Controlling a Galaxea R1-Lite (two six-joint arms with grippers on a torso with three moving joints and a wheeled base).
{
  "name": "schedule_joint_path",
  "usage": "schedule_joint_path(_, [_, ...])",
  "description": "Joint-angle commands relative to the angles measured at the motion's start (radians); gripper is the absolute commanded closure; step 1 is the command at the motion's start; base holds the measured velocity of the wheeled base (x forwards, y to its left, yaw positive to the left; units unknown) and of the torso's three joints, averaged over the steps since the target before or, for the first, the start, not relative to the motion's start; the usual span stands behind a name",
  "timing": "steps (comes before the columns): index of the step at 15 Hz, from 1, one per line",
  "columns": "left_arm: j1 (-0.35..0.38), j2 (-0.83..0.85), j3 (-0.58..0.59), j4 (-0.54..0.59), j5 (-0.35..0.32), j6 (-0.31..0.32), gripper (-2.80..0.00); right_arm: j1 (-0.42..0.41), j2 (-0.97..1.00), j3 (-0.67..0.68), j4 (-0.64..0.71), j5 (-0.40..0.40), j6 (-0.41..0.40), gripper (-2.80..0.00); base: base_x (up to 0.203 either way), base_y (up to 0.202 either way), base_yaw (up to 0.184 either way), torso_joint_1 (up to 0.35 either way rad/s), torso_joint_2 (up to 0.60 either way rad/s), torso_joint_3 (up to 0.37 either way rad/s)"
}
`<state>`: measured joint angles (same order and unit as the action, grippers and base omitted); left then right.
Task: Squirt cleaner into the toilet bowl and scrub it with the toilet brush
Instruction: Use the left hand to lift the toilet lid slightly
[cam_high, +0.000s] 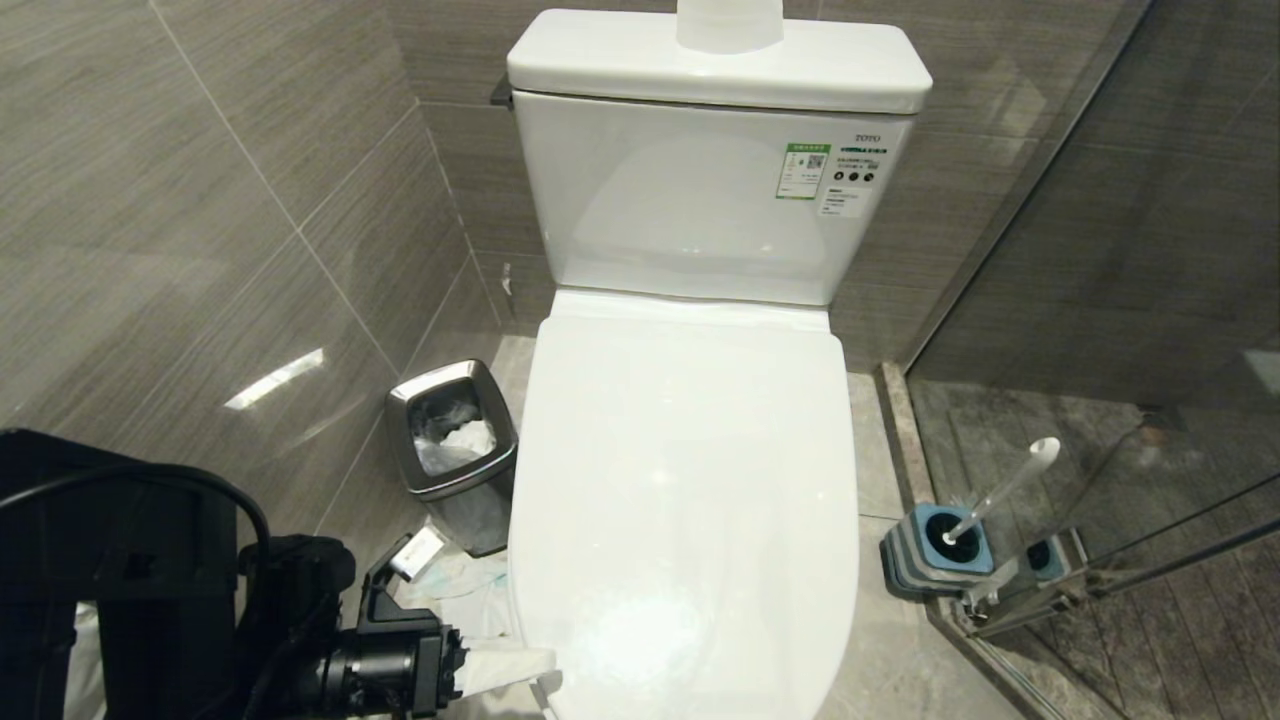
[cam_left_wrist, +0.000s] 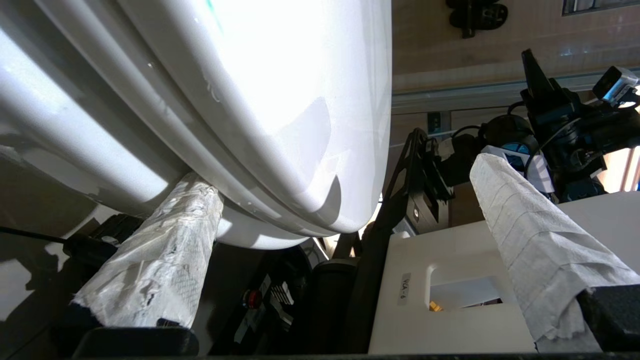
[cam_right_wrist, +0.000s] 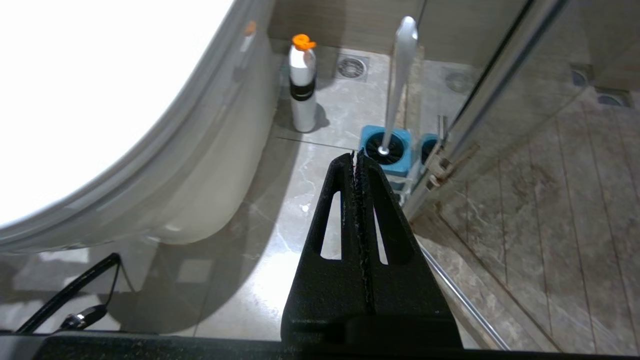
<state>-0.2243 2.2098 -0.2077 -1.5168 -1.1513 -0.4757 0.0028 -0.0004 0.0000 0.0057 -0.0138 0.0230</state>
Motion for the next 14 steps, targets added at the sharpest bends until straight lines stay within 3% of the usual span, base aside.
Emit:
schedule_joint_path(1, [-0.009,-0.019,0.003,-0.013,-0.013,-0.01,-2.8,0.0,0.0,0.002,0.0,0.0,0.0,0.0,0.0,0.0,0.0,0.0,0.0,0.0])
schedule_joint_path(14, [-0.024,-0.106,0.008,-0.013,-0.021,-0.173,-2.8,0.0,0.0,0.002,0.0,0.0,0.0,0.0,0.0,0.0,0.0,0.0,0.0,0.0])
